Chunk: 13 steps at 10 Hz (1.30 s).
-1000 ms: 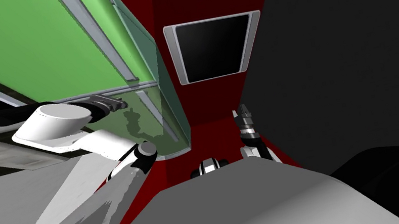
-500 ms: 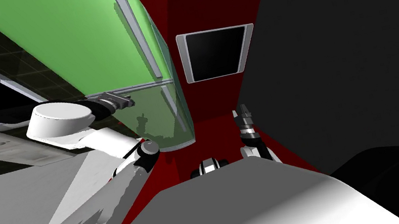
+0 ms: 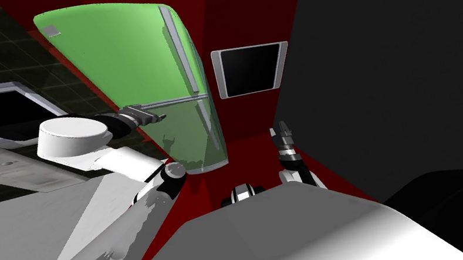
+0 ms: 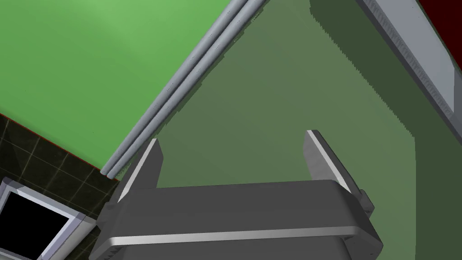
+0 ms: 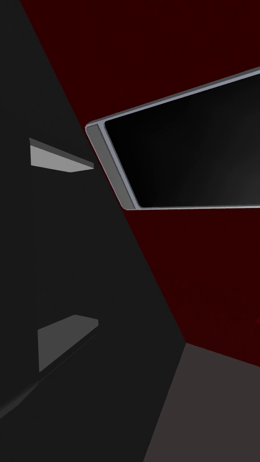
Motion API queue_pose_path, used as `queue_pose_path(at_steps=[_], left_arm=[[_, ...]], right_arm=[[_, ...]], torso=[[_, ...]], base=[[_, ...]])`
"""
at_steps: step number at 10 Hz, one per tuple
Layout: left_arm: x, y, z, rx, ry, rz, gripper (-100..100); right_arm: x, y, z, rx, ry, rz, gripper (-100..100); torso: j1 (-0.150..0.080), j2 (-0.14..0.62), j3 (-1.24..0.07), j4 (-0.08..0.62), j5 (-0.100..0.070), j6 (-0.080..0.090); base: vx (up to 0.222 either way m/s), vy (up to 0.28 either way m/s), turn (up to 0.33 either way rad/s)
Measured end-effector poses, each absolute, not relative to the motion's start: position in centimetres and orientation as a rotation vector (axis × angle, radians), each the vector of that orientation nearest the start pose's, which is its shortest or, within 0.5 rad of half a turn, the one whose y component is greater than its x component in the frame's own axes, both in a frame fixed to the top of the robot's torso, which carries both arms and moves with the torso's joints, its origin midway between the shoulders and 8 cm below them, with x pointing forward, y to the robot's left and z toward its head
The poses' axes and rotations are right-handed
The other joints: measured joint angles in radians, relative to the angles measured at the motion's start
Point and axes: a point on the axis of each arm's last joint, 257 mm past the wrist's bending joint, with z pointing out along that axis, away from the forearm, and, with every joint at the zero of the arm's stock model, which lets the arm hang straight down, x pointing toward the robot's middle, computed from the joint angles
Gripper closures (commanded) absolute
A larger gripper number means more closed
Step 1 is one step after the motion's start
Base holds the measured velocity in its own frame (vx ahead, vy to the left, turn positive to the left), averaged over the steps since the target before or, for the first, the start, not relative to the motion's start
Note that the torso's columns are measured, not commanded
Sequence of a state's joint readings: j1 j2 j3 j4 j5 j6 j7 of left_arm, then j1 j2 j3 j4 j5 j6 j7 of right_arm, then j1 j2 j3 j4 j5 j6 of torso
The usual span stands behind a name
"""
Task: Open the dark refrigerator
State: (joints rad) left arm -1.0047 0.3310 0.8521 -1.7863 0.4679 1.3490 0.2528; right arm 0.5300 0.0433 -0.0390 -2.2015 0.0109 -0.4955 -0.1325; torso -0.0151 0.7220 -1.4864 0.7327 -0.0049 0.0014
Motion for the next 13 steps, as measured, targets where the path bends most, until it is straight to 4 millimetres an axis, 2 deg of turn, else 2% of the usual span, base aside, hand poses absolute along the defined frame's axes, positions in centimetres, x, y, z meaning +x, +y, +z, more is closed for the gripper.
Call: queue_pose_path(at_steps=[4, 11, 13], left_arm=[[57.8, 41.8, 19.1, -1.715, 0.701, -1.775, -100], [58.1, 44.6, 19.1, -1.780, 0.611, -1.700, -100], [58.2, 45.0, 19.1, -1.789, 0.597, -1.689, -100]], right_arm=[[35.2, -30.3, -2.2, 0.820, 0.609, 1.339, 0], [35.2, -30.3, -2.2, 0.820, 0.609, 1.339, 0], [35.2, -30.3, -2.2, 0.820, 0.609, 1.339, 0]], torso=[[0.017, 0.019, 0.013, 0.006, 0.006, -0.002], [0.015, 0.016, 0.010, 0.005, 0.005, -0.001], [0.021, 0.020, 0.013, 0.006, 0.007, -0.002]], base=[[0.196, -0.211, -0.009], [0.186, -0.196, -0.006], [0.087, -0.056, -0.022]])
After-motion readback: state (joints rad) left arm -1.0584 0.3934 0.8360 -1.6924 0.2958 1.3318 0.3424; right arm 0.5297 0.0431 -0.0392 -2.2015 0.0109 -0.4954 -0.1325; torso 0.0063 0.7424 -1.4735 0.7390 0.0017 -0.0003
